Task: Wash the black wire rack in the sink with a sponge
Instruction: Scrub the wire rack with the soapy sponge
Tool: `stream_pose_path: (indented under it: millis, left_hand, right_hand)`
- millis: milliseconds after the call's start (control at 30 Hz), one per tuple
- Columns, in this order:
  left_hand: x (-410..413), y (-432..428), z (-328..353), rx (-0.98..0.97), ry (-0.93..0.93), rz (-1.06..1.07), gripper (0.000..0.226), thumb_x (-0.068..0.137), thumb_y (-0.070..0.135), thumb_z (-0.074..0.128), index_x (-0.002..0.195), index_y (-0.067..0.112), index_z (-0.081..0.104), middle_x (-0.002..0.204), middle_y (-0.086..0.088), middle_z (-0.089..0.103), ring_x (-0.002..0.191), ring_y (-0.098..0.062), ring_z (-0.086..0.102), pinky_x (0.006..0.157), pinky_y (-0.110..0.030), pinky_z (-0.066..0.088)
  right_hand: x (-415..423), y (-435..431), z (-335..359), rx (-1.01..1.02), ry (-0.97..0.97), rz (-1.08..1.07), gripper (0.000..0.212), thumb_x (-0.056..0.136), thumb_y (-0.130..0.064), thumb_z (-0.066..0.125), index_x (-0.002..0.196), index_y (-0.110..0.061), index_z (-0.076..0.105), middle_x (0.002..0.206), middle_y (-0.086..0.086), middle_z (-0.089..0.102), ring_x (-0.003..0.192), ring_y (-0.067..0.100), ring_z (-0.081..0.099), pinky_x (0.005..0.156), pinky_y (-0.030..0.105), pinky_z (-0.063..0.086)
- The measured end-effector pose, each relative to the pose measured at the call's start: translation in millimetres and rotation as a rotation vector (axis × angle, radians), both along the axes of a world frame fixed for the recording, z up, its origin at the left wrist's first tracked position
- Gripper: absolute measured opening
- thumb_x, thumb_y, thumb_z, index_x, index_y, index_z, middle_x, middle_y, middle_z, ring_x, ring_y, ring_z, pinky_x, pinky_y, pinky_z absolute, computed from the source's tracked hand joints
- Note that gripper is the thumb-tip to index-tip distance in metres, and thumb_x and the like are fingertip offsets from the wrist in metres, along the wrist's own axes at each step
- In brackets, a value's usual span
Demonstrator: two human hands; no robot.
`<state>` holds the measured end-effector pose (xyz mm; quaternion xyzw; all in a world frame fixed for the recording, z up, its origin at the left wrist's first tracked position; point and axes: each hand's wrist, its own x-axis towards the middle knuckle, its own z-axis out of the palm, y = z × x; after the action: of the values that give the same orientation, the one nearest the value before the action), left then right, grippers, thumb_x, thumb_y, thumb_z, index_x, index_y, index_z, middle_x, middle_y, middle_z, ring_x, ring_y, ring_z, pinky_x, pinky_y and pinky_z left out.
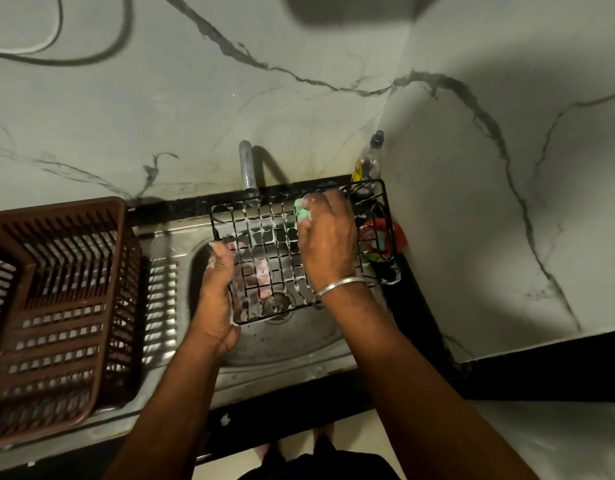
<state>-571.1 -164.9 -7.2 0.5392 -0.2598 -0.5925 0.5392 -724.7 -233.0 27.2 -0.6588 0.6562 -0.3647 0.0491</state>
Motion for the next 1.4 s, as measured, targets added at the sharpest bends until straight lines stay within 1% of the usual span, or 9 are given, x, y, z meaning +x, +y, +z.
stream_pose_path:
  millis: [167,333,467,600,667,800,1133,1267,1400]
  left_hand:
    - [1.9,-0.6,-4.1,-0.020,-0.016,-0.050,0.121,0.065,0.097,0.068,0.148,0.009,0.056,0.130,-0.026,0.071,0.115,-0.042,0.071,0.098,-0.062,0.056]
    - [3.7,0.8,-5.0,-0.002,-0.005,0.013,0.131,0.057,0.099,0.071,0.153,0.012,0.052,0.118,-0.018,0.077,0.103,-0.035,0.075,0.095,-0.059,0.058]
    - [0.7,0.0,-5.8,-0.005,0.010,0.015,0.130,0.060,0.097,0.072,0.153,0.008,0.050,0.110,-0.016,0.077,0.094,-0.033,0.074,0.085,-0.050,0.062]
    - [4.7,2.7,-5.8,-0.027,0.008,0.033,0.116,0.058,0.097,0.072,0.138,0.012,0.062,0.102,-0.012,0.080,0.087,-0.028,0.077,0.080,-0.045,0.064]
    - [3.9,3.4,-6.8,-0.032,-0.006,0.028,0.111,0.059,0.097,0.072,0.133,0.015,0.064,0.104,-0.012,0.079,0.089,-0.029,0.076,0.083,-0.047,0.062]
    - [3.3,1.4,-4.2,-0.048,-0.012,0.022,0.106,0.062,0.093,0.075,0.132,0.015,0.057,0.106,-0.017,0.075,0.089,-0.033,0.069,0.078,-0.045,0.059]
    - [11.9,5.2,-17.9,-0.052,0.017,0.058,0.125,0.066,0.090,0.077,0.151,0.005,0.046,0.109,-0.018,0.074,0.090,-0.032,0.072,0.081,-0.045,0.060]
    - [4.9,4.3,-18.8,-0.059,-0.013,0.042,0.126,0.065,0.092,0.075,0.153,0.006,0.045,0.110,-0.017,0.076,0.093,-0.033,0.072,0.086,-0.049,0.058]
    - [8.8,0.9,-16.8,-0.074,-0.041,0.030,0.125,0.065,0.093,0.074,0.149,0.004,0.047,0.106,-0.015,0.076,0.090,-0.033,0.071,0.083,-0.047,0.059]
  right_hand:
    - [11.6,8.5,-5.0,0.100,0.133,0.383,0.028,0.086,-0.001,0.078,0.112,-0.012,0.077,0.115,0.007,0.071,0.109,0.020,0.062,0.095,0.034,0.059]
    - [-11.7,-7.1,-4.7,0.107,0.067,-0.006,0.032,0.084,-0.001,0.081,0.116,-0.007,0.075,0.119,0.012,0.068,0.108,0.027,0.063,0.087,0.038,0.062]
    - [-13.8,-10.2,3.8,0.116,0.006,-0.032,0.023,0.089,-0.006,0.078,0.112,-0.006,0.076,0.116,0.014,0.068,0.099,0.026,0.068,0.084,0.022,0.052]
    - [-30.5,-13.7,8.2,0.034,0.040,-0.161,0.021,0.086,-0.007,0.079,0.107,-0.006,0.075,0.111,0.015,0.067,0.097,0.027,0.068,0.078,0.024,0.047]
    - [-22.6,-14.0,5.5,0.036,0.056,-0.122,0.022,0.088,-0.005,0.077,0.109,-0.005,0.076,0.114,0.015,0.067,0.100,0.027,0.067,0.083,0.027,0.053]
    - [-13.4,-13.7,-4.6,0.103,-0.036,0.078,0.023,0.090,-0.002,0.075,0.113,-0.008,0.078,0.117,0.007,0.065,0.099,0.011,0.054,0.079,0.004,0.044]
    - [-24.5,-22.8,-18.7,0.122,0.040,-0.092,0.027,0.088,0.001,0.075,0.112,-0.010,0.074,0.121,0.011,0.064,0.102,0.026,0.068,0.088,0.038,0.061]
    - [-24.0,-23.8,-12.0,0.103,0.113,-0.188,0.035,0.086,0.005,0.073,0.118,-0.009,0.073,0.122,0.013,0.064,0.109,0.028,0.064,0.092,0.034,0.055]
    - [-13.6,-17.9,-17.1,0.142,0.112,0.062,0.043,0.084,0.008,0.075,0.124,-0.004,0.072,0.129,0.014,0.059,0.119,0.028,0.056,0.096,0.032,0.056]
